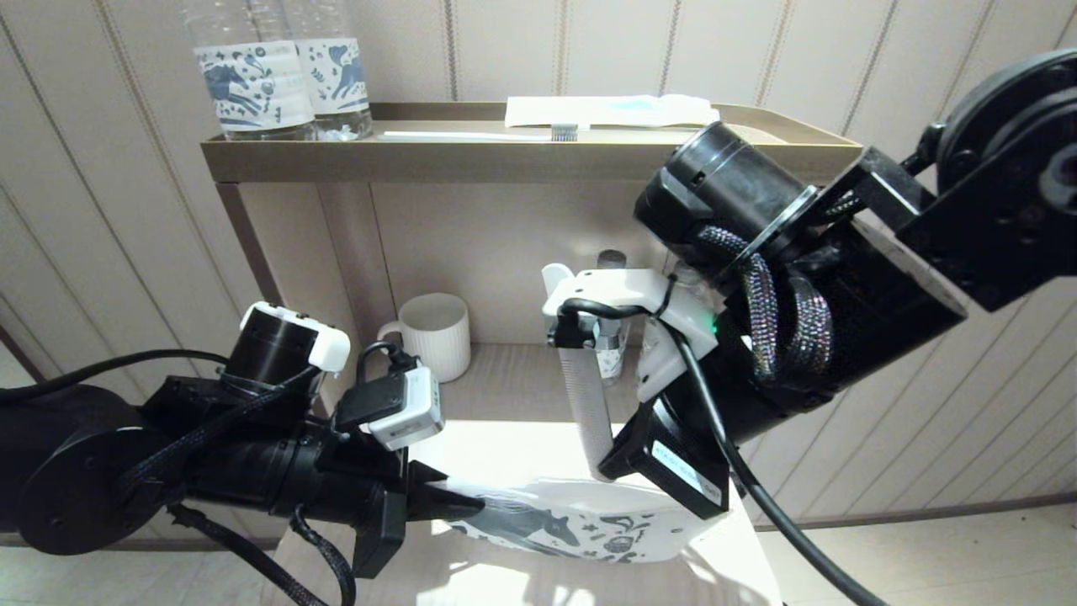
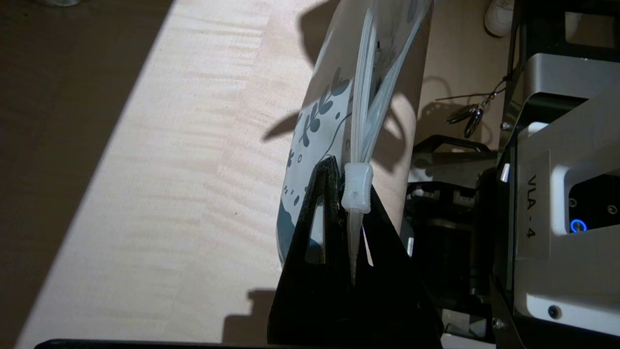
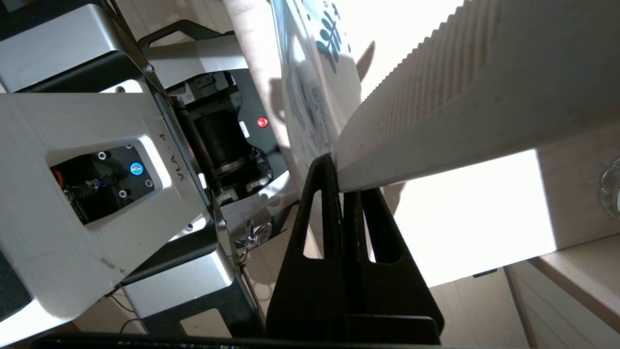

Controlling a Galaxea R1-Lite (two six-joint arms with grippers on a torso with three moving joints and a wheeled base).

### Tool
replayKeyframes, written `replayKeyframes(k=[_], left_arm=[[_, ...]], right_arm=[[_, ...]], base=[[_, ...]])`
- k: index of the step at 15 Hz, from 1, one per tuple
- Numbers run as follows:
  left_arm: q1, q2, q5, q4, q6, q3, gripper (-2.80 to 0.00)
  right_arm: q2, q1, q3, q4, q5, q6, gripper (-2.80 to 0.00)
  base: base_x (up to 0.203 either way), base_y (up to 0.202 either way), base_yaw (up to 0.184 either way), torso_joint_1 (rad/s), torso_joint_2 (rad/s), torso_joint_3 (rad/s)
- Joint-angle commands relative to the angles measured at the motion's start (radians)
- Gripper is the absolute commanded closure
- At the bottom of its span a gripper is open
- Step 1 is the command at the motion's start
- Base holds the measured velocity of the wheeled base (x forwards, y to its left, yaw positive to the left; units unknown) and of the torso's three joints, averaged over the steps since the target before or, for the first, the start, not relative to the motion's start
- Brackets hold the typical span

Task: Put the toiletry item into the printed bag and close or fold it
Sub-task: Place the comb into the storage bag

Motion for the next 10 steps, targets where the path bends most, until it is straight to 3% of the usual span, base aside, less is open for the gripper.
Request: replayKeyframes(k=[1,10], left_arm=[[0.000,0.006,-0.003,-0.001,0.003,0.000,0.00],[0.000,0.031,-0.004,-0.003,0.003,-0.004,0.00]], right_arm=[[0.005,0.000,0.021,0.004,0.004,-0.002,0.00],[-0.007,-0.005,0.158,-0.095,0.019,0.000,0.00]], base=[[0.000,0.000,0.000,0.000,0.00,0.000],[0.000,0.000,0.000,0.000,0.00,0.000]])
